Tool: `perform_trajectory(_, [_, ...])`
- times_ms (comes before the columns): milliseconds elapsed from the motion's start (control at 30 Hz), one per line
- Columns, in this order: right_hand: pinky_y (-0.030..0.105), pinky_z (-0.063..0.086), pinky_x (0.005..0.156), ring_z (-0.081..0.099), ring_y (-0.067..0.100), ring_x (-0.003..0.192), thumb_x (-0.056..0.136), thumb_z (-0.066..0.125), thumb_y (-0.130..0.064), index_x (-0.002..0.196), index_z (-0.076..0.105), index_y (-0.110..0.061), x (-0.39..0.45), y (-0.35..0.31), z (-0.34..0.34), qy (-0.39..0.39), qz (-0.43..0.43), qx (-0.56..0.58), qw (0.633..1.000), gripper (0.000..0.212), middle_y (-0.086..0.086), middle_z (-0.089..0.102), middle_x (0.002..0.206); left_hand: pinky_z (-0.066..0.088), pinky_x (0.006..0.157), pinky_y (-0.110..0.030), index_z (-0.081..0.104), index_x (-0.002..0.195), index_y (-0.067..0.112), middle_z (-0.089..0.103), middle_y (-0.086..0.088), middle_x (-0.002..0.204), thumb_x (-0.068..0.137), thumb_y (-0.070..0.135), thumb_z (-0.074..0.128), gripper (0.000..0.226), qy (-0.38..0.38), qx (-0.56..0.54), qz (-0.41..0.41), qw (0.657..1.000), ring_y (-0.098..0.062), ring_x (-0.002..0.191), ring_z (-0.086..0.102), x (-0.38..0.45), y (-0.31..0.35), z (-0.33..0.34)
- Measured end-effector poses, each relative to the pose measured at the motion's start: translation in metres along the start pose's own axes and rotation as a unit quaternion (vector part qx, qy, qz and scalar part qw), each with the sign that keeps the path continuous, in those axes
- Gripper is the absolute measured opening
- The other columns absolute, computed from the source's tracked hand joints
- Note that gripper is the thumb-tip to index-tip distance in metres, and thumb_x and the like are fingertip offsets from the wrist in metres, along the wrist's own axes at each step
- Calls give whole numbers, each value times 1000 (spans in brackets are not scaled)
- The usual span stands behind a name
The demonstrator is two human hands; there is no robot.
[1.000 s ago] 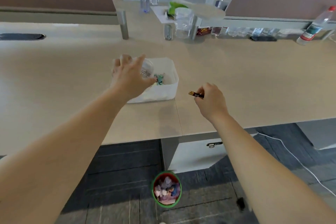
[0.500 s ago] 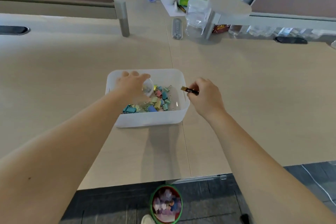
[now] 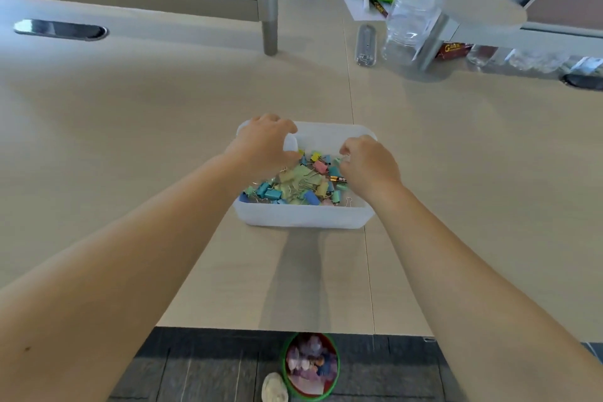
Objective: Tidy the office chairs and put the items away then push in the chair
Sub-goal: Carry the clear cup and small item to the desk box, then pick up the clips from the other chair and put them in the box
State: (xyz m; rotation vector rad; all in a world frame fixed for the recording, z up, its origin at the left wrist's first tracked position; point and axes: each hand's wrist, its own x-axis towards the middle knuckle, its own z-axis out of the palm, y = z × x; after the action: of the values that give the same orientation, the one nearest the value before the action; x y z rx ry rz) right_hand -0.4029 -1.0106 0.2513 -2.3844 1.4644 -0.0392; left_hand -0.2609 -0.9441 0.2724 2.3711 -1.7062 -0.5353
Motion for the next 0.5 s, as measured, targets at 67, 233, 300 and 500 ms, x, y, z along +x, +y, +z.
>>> perform_trajectory(67, [36, 46, 89, 53, 31, 112, 91, 45, -6, 119, 56, -5, -4, -13, -3, 1, -18, 16, 1000, 30, 13, 53, 128, 36, 105, -37, 46, 133, 15, 44, -8, 142, 91, 25, 53, 44, 13, -5, -2, 1000, -27, 129, 41, -11, -6, -9])
perform_trajectory(233, [35, 44, 91, 52, 30, 116, 90, 45, -9, 122, 56, -7, -18, -76, -9, -15, -105, 19, 994, 33, 12, 56, 129, 42, 99, -38, 50, 129, 12, 52, -8, 134, 92, 21, 49, 38, 56, 4, -49, 997, -28, 120, 50, -62, -42, -38])
perform_trajectory(300, [35, 44, 92, 52, 31, 116, 90, 45, -9, 122, 55, -7, -30, -112, -9, -29, -155, 13, 987, 33, 13, 56, 130, 43, 98, -39, 51, 127, 12, 53, -9, 133, 92, 19, 49, 37, 64, 20, -87, 994, -31, 119, 50, -93, -68, -50])
perform_trajectory(500, [33, 45, 88, 55, 31, 112, 90, 49, -12, 119, 58, -7, -98, -224, 13, -62, -282, 33, 957, 31, 14, 61, 124, 45, 97, -38, 48, 129, 12, 49, -8, 135, 93, 22, 49, 37, 83, 6, -222, 972, -28, 118, 51, -220, -150, -73])
